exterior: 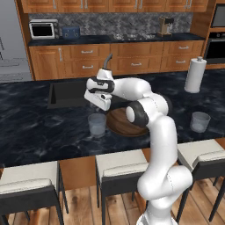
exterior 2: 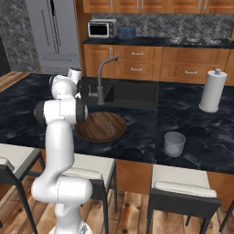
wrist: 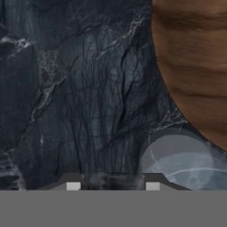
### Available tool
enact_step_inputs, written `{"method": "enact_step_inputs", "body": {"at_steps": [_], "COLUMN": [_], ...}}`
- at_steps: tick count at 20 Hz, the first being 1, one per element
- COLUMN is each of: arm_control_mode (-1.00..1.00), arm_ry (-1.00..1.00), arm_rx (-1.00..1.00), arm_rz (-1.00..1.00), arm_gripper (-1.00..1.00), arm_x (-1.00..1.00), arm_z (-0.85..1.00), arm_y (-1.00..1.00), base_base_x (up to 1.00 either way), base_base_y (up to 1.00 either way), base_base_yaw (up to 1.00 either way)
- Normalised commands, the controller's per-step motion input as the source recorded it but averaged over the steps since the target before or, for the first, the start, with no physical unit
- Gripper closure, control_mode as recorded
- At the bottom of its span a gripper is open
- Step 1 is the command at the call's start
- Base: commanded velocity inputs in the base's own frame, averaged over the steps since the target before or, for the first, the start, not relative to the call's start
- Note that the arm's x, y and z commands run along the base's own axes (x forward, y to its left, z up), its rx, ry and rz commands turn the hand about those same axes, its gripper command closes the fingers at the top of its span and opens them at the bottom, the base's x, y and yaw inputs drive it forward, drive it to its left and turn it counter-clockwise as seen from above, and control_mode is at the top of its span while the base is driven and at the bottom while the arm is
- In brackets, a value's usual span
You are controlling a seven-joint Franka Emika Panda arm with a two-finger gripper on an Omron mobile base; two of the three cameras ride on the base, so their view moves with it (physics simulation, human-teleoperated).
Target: There are four ice cubes in the ice bowl. Place two ice cubes in each glass of water.
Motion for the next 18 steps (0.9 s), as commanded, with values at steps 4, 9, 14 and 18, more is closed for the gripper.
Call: {"method": "enact_step_inputs", "body": {"at_steps": [4,9,14,18], "arm_control_mode": [-1.00,-1.00,-1.00,-1.00], "arm_ry": [0.00,0.00,0.00,0.00], "arm_rx": [0.00,0.00,0.00,0.02], "arm_rz": [0.00,0.00,0.00,0.00], "arm_gripper": [1.00,1.00,1.00,1.00], "arm_x": [-0.50,-0.36,-0.25,0.00], "arm_z": [-0.03,-0.09,-0.27,-0.16], "arm_y": [-0.05,-0.08,-0.14,-0.05], "base_base_x": [0.00,0.00,0.00,0.00], "base_base_y": [0.00,0.00,0.00,0.00], "base_base_yaw": [0.00,0.00,0.00,0.00]}}
